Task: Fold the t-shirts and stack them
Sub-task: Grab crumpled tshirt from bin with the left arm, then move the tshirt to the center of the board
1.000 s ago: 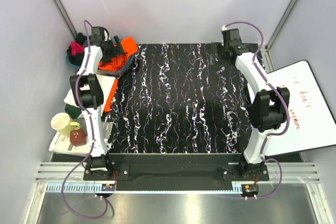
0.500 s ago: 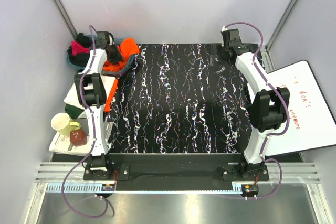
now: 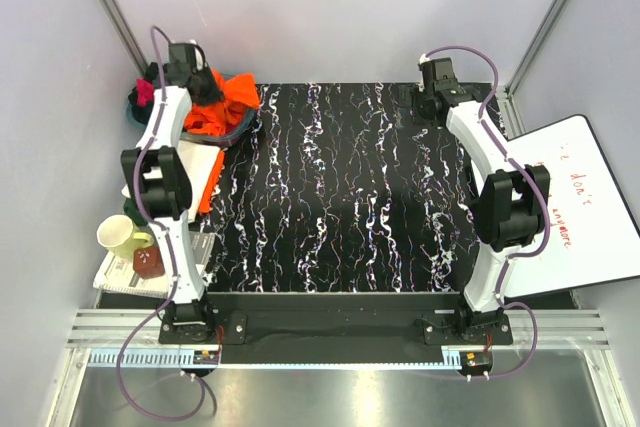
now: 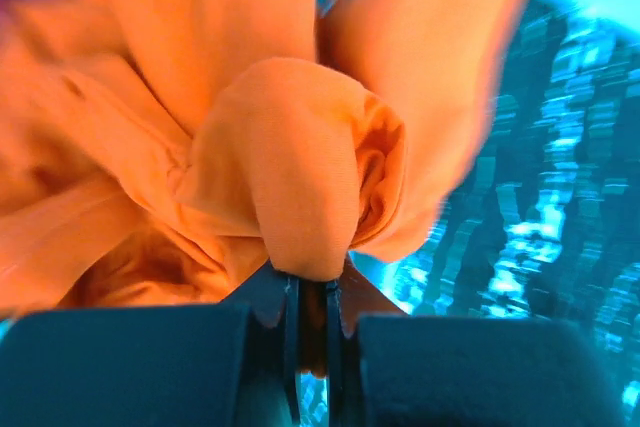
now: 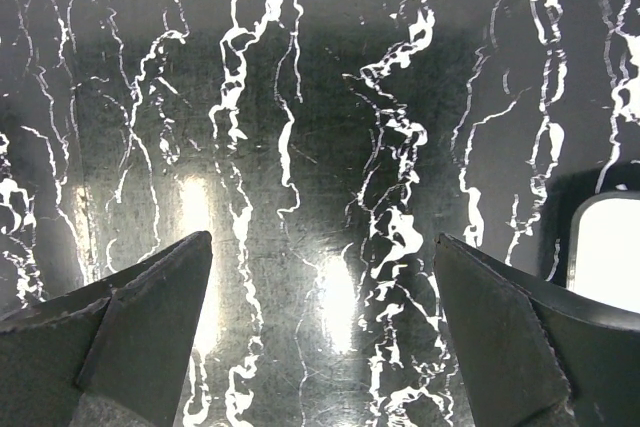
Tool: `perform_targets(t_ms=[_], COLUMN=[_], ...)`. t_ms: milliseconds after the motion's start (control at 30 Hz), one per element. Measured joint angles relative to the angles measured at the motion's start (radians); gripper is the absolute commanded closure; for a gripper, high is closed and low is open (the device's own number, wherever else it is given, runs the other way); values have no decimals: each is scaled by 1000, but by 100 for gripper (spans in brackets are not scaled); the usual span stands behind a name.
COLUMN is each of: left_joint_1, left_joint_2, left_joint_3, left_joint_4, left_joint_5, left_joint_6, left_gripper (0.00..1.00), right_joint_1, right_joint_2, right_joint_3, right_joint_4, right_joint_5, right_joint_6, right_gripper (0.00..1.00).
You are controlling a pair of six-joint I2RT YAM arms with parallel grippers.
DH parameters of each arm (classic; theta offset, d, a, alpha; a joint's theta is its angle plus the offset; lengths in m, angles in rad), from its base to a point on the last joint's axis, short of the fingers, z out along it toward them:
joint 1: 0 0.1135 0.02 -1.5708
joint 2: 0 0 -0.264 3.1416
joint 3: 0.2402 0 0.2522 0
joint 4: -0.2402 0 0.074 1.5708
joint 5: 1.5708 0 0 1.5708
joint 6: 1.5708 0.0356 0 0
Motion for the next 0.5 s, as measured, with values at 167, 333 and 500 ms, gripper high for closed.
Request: perform_targets(t_ms=[167, 333, 500], left_joint_1=[-15, -60, -161], left_joint_2=[-183, -285, -303], left_joint_3=[-5, 24, 28], left_joint_4=[34, 66, 71], left_joint_5=[6, 73, 159], left_joint_6=[4, -1, -8], left_gripper=[100, 100, 100], right_joint_1=[3, 3, 3], right_joint_2=[1, 3, 26], right_joint_3=[-4, -2, 33], right_joint_4=[1, 0, 1], right_joint_5=[-12, -11, 1], right_joint_6=[11, 21, 30], right_gripper=[0, 0, 0])
